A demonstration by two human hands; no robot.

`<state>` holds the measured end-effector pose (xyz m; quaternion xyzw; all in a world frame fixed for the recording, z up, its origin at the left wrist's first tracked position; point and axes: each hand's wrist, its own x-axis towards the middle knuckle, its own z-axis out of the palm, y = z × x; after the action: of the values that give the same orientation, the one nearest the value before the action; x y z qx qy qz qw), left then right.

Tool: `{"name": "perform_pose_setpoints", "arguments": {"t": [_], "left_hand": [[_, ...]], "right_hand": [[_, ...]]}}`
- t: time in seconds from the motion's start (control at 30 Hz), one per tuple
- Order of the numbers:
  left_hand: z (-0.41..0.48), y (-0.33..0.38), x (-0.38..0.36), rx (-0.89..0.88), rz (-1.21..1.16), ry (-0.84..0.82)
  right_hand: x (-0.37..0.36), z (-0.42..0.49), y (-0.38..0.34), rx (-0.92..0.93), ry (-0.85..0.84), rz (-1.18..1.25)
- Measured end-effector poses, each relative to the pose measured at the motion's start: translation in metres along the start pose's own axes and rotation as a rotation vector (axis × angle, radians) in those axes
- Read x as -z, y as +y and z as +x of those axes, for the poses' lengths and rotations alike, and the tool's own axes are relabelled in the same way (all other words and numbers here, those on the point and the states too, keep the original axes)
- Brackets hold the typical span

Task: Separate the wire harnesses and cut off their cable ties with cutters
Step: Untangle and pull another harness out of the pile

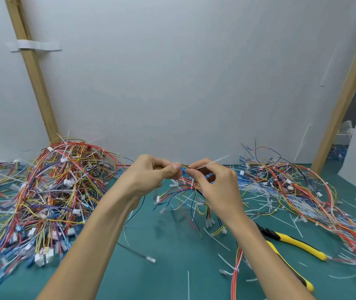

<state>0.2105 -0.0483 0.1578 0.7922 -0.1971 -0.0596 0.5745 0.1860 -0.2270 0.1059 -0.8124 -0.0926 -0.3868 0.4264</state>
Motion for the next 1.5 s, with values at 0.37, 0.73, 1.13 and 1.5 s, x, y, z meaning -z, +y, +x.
{"name": "perform_pose_setpoints", "arguments": {"t": [0.37, 0.73, 1.13, 1.5], "left_hand": [[-0.015, 0.028, 0.031, -0.277, -0.093, 0.119], [-0.049, 0.057, 0.089, -0.401, -0.152, 0.196], [-0.040, 0.044, 0.032, -0.320, 0.848, 0.173], [0.005, -0.010, -0.007, -0.206, 0.664, 0.013]], "right_hand": [[0.001, -0.004, 0.023, -0.065, -0.019, -0.050], [0.006, -0.005, 0.025, 0.028, -0.021, -0.222], [-0.008, -0.007, 0.009, 0.074, -0.112, -0.124], [-0.003, -0.004, 0.003, -0.100, -0.334, 0.071]]}}
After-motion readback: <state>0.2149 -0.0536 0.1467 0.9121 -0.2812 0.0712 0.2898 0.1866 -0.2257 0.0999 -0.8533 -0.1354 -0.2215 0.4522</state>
